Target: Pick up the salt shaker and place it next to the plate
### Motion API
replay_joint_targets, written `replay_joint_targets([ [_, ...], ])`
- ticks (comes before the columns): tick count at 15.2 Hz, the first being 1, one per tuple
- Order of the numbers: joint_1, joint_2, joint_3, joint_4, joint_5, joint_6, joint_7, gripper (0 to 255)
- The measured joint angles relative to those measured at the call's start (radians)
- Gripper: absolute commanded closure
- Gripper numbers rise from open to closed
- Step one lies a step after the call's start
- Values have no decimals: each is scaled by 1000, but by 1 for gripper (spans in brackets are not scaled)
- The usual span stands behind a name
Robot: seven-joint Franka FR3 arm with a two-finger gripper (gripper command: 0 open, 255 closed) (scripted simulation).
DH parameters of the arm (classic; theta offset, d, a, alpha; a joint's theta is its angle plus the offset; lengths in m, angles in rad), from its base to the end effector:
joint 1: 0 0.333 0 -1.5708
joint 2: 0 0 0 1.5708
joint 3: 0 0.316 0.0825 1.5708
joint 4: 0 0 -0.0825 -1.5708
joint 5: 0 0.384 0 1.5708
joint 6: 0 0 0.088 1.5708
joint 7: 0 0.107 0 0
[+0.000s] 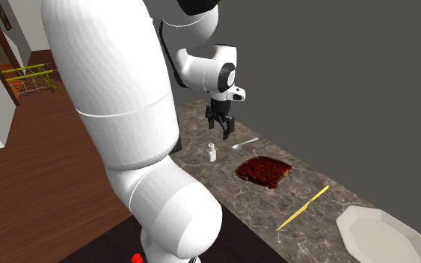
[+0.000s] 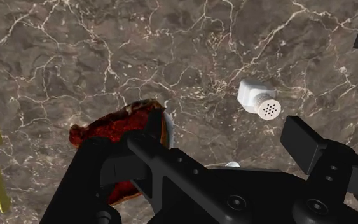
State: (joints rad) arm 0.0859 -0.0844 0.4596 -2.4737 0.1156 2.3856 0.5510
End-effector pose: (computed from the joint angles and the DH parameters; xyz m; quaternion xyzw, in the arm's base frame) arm 0.3982 0.2416 0.3195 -0.9987 0.0458 0.0154 0.0149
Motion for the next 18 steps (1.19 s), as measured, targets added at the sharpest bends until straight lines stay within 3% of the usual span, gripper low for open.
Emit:
replay_joint_targets([
  [4, 13, 175, 18, 83, -130, 77, 135, 0],
  [10, 114, 446, -38, 262, -336, 142, 339, 0],
  [18, 178, 577, -92, 321, -417, 203, 415, 0],
])
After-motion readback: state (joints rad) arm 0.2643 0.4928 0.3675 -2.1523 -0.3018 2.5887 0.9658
